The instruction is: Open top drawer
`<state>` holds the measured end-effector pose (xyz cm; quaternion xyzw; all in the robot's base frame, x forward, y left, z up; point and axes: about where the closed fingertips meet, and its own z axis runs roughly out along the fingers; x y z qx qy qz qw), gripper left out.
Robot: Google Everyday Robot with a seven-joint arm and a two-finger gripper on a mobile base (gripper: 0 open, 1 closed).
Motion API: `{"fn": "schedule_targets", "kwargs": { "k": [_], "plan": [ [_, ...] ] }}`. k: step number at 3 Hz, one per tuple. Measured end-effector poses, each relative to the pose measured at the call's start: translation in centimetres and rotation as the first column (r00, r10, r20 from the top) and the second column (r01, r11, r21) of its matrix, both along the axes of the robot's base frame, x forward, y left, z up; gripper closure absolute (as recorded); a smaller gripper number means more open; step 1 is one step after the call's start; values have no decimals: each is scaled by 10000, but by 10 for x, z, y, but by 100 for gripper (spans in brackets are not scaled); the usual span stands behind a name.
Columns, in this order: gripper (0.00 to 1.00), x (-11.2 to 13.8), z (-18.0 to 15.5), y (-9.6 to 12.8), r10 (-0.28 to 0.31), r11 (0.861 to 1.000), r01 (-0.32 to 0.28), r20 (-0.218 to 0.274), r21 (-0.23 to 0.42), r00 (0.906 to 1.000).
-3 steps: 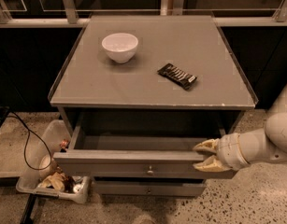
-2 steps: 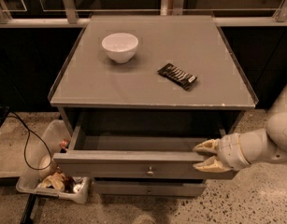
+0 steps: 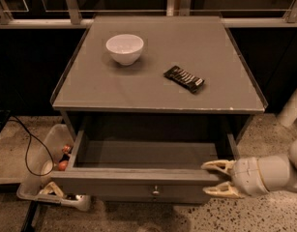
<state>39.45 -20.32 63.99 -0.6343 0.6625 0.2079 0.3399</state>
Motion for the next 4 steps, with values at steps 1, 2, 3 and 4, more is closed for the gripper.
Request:
{"fn": "schedule_targets", "kwargs": {
  "k": [1,2,3,4],
  "plan": [
    [85,0,2,0,0,10000,0,0,1,10000],
    [100,-10,1,-2,7,10000,-7,42,28,10000],
    [100,-11,1,-2,7,10000,-7,43,31,10000],
    [83,-11,1,-2,8,10000,-8,43,31,10000]
  ]
}}
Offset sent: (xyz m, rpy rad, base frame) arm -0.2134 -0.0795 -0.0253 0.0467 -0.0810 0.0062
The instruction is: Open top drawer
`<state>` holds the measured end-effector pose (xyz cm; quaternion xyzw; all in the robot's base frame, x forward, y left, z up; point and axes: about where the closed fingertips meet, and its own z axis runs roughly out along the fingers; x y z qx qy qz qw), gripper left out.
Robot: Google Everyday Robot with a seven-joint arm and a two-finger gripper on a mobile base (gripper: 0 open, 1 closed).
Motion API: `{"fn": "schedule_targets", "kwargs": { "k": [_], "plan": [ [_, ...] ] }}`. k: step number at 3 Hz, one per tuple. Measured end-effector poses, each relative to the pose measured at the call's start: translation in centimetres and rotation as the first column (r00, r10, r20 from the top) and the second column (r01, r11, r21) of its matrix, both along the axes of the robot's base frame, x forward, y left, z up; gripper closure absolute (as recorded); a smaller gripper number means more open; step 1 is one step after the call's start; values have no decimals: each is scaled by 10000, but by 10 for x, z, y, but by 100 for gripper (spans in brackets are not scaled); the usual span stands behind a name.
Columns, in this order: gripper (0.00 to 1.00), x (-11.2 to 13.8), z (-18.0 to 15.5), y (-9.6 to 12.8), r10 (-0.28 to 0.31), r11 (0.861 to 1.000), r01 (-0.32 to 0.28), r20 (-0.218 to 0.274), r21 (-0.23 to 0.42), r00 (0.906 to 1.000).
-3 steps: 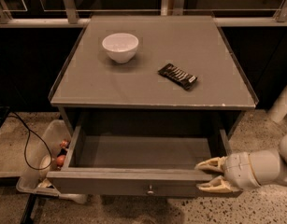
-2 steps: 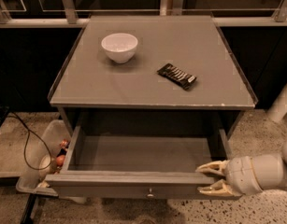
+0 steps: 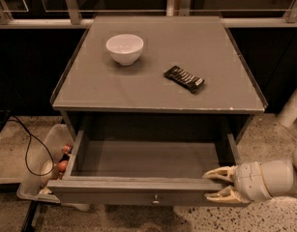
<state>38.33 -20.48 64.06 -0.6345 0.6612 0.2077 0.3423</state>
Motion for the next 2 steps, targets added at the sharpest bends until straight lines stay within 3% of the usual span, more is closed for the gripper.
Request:
{"fn": "schedule_targets", "kwargs": {
  "k": [2],
  "plan": [
    [36,4,3,11,222,9997,-222,5,-105,9998]
  ]
}}
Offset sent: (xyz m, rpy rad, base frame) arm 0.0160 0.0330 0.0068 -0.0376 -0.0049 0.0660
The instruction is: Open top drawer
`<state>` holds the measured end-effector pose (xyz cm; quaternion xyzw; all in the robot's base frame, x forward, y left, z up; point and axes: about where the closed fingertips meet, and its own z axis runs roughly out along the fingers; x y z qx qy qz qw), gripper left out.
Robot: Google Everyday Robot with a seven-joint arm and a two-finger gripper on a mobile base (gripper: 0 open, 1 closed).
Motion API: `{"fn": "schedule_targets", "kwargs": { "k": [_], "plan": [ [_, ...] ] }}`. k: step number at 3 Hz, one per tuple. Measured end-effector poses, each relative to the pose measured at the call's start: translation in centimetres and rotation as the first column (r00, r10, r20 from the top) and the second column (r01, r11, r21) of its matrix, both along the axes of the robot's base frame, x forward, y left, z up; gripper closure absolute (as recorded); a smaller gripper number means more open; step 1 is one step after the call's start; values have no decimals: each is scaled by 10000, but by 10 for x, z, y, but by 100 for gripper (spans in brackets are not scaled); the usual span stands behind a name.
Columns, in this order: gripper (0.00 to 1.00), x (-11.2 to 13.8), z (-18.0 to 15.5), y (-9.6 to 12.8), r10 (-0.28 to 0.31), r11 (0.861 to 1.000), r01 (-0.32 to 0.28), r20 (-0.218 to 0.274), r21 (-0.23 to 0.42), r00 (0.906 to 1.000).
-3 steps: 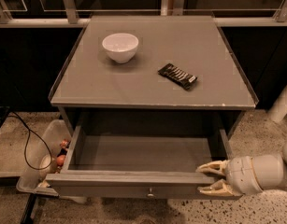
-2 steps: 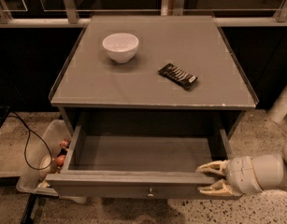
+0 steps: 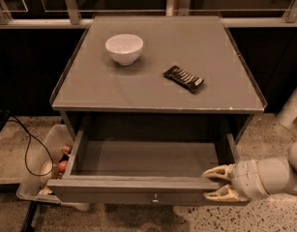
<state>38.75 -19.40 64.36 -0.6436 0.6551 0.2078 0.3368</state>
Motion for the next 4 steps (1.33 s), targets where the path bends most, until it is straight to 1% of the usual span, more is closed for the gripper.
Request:
{"fn": "schedule_targets", "kwargs": {
  "k": [1,2,3,4],
  "plan": [
    [13,-21,0,6,367,9993,-368,71,91,9993],
    [17,-60,-3,0,693,9975,-696,162,142,9975],
    [40,-104,-5,-19,654,9977,-658,237,163,9976],
    [63,-113,-3,-21,617,9979,-622,224,207,9978]
  ]
}}
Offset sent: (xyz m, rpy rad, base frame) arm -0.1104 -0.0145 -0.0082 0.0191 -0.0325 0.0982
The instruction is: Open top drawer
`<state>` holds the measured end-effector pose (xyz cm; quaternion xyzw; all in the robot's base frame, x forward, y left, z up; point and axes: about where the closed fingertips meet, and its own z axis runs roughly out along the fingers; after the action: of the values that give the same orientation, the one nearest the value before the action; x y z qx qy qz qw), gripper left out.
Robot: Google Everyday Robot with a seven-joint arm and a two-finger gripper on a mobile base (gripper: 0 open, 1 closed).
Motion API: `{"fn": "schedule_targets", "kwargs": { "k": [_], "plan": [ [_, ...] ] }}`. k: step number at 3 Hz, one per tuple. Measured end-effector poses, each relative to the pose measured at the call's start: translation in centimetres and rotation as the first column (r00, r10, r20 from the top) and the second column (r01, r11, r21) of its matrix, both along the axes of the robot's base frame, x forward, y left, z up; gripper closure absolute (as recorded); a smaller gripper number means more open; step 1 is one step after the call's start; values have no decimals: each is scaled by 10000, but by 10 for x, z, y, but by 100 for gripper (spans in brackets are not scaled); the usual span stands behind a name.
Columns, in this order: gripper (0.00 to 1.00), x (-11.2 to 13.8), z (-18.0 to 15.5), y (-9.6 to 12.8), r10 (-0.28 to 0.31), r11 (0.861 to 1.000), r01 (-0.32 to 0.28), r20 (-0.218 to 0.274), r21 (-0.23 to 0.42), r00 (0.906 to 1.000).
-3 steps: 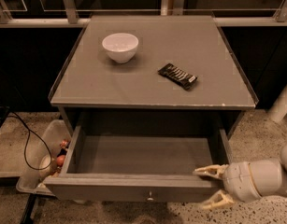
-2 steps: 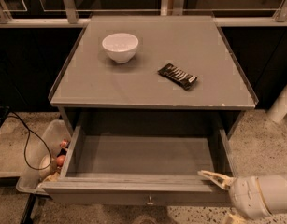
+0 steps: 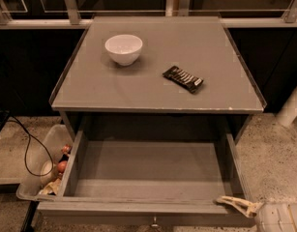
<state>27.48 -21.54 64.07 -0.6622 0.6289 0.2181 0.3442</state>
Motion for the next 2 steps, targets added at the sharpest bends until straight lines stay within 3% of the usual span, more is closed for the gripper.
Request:
{"fn": "schedule_targets", "kwargs": {
  "k": [1,2],
  "plan": [
    [61,1,6,0,0,10000,0,0,0,10000],
    [38,1,6,0,1,10000,-1,0,0,10000]
  ]
}}
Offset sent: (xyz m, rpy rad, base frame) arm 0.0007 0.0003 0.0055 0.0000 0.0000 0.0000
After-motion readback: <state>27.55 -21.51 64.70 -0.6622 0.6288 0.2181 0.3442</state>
